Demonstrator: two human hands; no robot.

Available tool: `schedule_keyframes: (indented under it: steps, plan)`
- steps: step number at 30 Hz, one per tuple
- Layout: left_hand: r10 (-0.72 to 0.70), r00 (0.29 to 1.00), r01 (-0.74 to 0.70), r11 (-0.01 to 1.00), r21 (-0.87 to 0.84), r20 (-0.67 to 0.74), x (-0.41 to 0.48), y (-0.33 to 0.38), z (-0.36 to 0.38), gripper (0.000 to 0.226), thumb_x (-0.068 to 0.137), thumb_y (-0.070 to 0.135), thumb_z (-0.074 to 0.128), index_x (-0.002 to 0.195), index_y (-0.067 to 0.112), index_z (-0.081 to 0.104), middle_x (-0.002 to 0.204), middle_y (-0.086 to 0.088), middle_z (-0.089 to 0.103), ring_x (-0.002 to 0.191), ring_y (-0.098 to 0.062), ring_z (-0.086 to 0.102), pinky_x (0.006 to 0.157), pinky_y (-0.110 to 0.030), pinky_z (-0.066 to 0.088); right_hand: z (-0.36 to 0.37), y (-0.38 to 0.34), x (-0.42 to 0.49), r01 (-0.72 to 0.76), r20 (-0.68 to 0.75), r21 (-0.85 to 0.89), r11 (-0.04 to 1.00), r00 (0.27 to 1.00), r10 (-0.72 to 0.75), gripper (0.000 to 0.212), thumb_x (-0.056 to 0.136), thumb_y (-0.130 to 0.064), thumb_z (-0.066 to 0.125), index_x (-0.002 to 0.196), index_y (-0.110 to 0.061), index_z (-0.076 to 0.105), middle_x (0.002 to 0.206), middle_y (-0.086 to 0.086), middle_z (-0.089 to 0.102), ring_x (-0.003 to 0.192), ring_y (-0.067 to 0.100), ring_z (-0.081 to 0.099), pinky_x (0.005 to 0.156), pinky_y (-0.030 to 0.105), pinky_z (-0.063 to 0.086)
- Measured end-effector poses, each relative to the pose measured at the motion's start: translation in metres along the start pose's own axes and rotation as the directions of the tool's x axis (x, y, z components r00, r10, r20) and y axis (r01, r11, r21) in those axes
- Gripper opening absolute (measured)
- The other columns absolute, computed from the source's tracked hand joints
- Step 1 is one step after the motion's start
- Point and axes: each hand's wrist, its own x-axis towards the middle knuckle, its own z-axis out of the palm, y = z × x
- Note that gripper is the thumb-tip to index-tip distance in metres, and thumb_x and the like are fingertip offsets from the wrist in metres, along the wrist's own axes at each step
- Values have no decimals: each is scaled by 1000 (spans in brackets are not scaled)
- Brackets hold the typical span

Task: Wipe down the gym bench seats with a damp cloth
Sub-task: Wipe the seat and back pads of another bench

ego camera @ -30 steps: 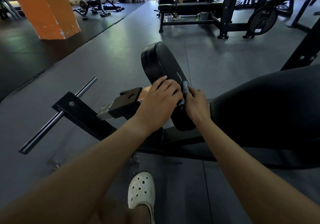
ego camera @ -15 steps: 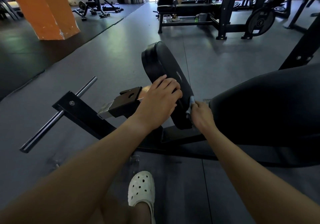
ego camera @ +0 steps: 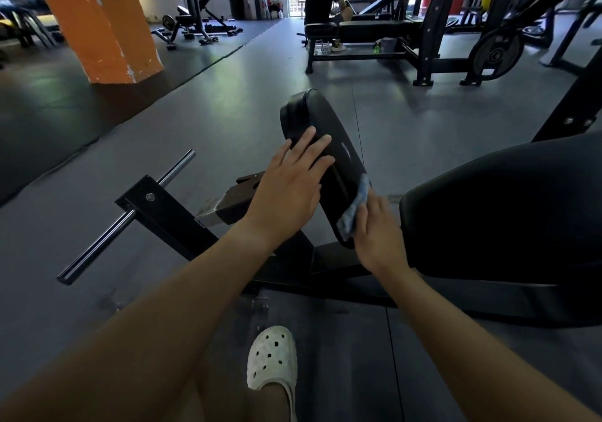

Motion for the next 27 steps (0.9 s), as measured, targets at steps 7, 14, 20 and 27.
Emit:
schedule_keyframes:
  steps: [7,14,20,27]
  plan:
    - [4,1000,-4,1000,14,1,0,9,9,46,96,20,59,141,16,53,165,-7,33,159,-32,10,126,-51,22,6,-44,22,-37,-138,84,996,989,49,47,105,-44,25,125,-15,55,112,2,61,97,13,58,76,21,46]
    - [55,998,-57,995,79,29,-7,17,16,42,102,23,50,142,15,51,165,-8,33,159,-32,8,128,-49,16,4,-41,12,147,-132,-15,989,980,-148,51,104,-35,38,151,-16,34,119,2,55,92,15,59,76,32,52]
    - [135,985,-151,974,169,106,-15,30,27,40,101,20,55,141,14,55,165,-12,34,158,-37,10,128,-50,12,8,23,-14,-147,-66,-70,987,988,143,34,101,-26,40,133,-20,50,104,-5,62,86,17,62,70,35,45]
    - [153,981,-172,971,168,120,-16,35,34,39,99,18,57,138,13,57,158,-11,44,156,-34,20,126,-52,17,6,-10,18,-245,-27,255,935,965,260,38,106,-49,30,91,-29,59,77,0,68,70,20,67,66,46,55]
